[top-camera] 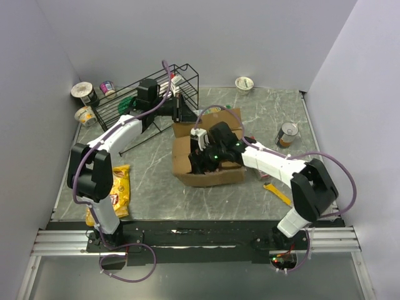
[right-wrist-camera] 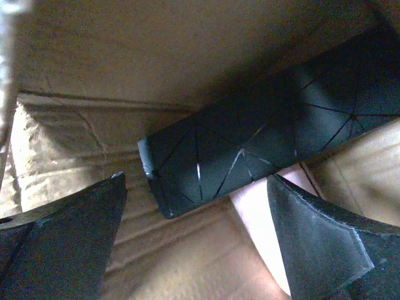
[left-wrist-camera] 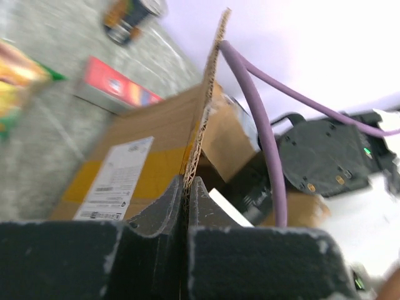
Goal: Unpack the express box
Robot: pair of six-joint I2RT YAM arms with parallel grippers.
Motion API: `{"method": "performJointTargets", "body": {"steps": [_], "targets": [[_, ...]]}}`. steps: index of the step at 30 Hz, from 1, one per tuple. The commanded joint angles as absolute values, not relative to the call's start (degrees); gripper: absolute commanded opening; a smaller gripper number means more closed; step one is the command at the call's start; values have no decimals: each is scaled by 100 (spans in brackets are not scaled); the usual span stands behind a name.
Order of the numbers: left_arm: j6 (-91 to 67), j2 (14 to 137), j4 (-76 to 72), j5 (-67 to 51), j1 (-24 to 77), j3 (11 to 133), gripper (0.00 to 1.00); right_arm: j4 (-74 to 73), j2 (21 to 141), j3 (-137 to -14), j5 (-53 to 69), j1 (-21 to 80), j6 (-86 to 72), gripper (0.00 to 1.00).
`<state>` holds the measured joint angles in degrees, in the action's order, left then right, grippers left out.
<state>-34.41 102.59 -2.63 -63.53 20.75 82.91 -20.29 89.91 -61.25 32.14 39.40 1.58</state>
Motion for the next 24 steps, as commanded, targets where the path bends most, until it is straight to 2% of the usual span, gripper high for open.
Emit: {"method": "performJointTargets", "body": {"steps": [1, 6, 7, 9, 10, 14, 15, 24], "targets": [[-3841, 9985, -597, -5924, 2312, 7972, 1, -1776, 9791, -6390, 2715, 4105, -781, 90], [-3999, 9826, -739, -5801, 2312, 7884, 1, -1424, 9616, -6109, 3049, 4104, -853, 58], [-3973, 9817, -608, -5766, 2312, 7945, 1, -1476, 9554, -6091, 3067, 4104, -739, 47], [-3824, 9765, -458, -5643, 2294, 8007, 1, -1608, 9344, -6135, 3059, 4087, -607, 35], [-3797, 9756, -422, -5651, 2285, 8050, 1, -1678, 9247, -6152, 3041, 4078, -450, 24], [-3377, 9659, -72, -5651, 2285, 8200, 1, -2186, 8572, -6371, 2892, 4008, 104, 3], [-3245, 9616, -18, -5651, 2285, 8235, 1, -2275, 8439, -6416, 2839, 3990, 210, 0], [-2084, 9080, 747, -5476, 2285, 8139, 1, -2733, 6857, -6627, 2531, 3648, 2098, 0]]}}
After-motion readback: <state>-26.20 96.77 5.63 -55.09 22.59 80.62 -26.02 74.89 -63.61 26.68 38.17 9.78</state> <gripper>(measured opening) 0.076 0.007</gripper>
